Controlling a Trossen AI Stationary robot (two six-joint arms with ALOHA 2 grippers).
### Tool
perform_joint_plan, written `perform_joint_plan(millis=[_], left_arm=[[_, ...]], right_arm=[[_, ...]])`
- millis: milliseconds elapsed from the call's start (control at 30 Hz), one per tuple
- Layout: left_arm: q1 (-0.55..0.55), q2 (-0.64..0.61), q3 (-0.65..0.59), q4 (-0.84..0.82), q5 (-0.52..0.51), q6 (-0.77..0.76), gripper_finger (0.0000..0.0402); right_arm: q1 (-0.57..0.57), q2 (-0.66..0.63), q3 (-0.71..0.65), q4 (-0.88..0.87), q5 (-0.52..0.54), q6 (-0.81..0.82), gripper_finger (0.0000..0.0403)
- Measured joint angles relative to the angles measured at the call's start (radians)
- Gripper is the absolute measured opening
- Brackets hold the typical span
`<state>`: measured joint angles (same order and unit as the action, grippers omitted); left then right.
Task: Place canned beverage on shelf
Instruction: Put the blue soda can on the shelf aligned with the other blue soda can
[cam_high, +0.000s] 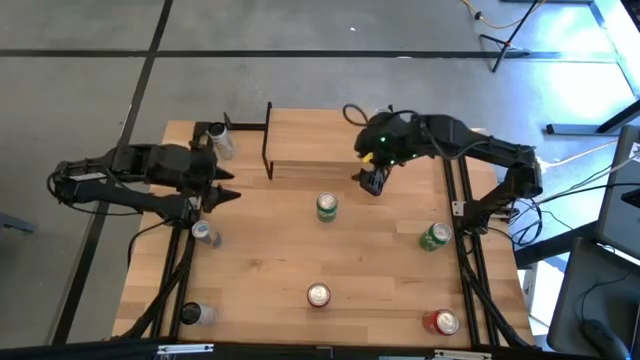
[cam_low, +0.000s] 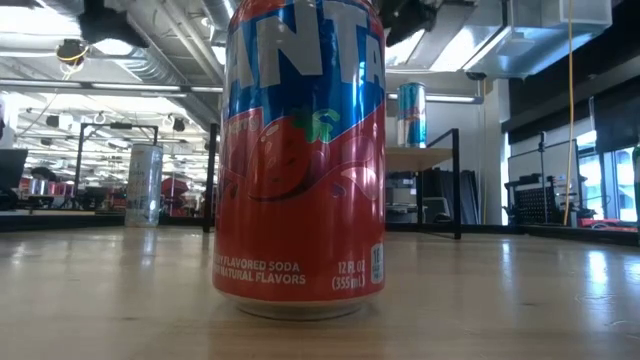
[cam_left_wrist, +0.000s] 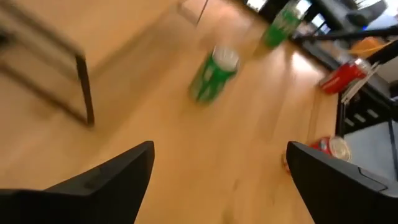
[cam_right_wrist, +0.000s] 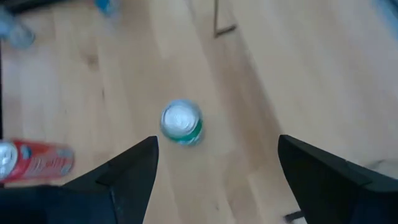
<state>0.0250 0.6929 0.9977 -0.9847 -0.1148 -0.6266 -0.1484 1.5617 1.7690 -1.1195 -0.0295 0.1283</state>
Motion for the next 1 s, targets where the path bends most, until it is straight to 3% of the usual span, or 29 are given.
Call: perform_joint_plan(millis=[233,467,1000], left_arm=[[-0.008,0.122,0.024,-0.239,0.114,-0.187,0.0358],[-0.070,0.247,0.043,-0.515,0.187,-0.351,0.0358],[-0.227,0.269,0.039,-0.575,0.153,-0.713,0.0358]], right_arm=[[0.110,-0.035,-0.206,0.150,-0.024,0.002,0.0317],[0.200,-0.035,-0.314,0.212,0.007,0.036,0.0317],[0.214,-0.035,-0.325,0.256,0.041,0.051,0.0317]])
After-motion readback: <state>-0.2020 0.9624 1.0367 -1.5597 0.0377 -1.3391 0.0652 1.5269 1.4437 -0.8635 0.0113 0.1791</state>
